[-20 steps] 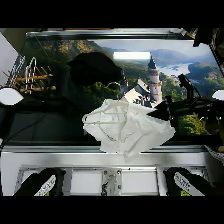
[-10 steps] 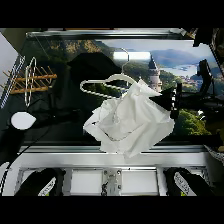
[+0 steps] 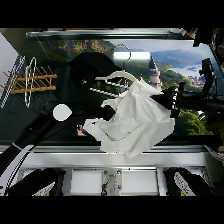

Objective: Fold the clothes and pants, and hang the long-sleeved shirts on hangers.

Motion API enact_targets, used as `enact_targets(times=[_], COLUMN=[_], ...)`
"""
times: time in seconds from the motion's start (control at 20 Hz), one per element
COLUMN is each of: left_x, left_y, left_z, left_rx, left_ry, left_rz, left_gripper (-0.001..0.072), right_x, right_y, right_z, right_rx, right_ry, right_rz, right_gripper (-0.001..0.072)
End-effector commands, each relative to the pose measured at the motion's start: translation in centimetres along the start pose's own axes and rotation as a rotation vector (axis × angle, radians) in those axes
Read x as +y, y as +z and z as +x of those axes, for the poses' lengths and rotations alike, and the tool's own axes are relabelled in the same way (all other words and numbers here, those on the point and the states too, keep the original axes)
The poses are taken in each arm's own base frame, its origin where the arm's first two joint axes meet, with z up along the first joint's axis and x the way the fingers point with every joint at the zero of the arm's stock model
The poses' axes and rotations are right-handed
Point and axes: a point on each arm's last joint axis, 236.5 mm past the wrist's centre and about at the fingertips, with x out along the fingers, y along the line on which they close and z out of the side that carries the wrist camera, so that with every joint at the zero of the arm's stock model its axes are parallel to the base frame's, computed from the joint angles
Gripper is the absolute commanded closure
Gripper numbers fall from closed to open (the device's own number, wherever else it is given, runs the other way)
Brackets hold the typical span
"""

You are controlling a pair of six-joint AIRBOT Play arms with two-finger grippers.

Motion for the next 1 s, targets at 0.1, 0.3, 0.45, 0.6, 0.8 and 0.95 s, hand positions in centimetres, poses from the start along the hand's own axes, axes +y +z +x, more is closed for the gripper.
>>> enact_targets(times=[0.1,0.3,0.45,0.6,0.8,0.95], left_x=[-1.1,-1.7,-1.8,-1.1,-2.2,-2.4], left_y=[-1.0,-1.5,-2.0,-2.9,-3.6,-3.0], left_z=[1.3,1.4,0.8,1.0,2.4,2.5], left_rx=[0.061,0.073,0.090,0.127,0.133,0.108], left_ry=[0.025,0.017,0.019,0.056,0.044,0.044], left_rz=[0.028,0.019,0.011,0.016,0.040,0.033], left_gripper=[0.0209,0.0210,0.0210,0.0210,0.0210,0.0209], right_x=[0.0,-0.1,-0.1,-0.1,-0.1,-0.1], right_y=[0.1,0.0,0.0,0.0,0.0,0.0], right_z=[0.0,0.0,0.0,0.0,0.0,0.0], right_rx=[-0.001,0.000,0.000,0.000,0.000,0.000], right_ry=[-0.003,-0.003,-0.003,-0.003,-0.003,-0.003], right_rz=[0.000,0.001,0.001,0.001,0.002,0.009], right_gripper=[0.0703,0.0704,0.0703,0.0703,0.0703,0.0703])
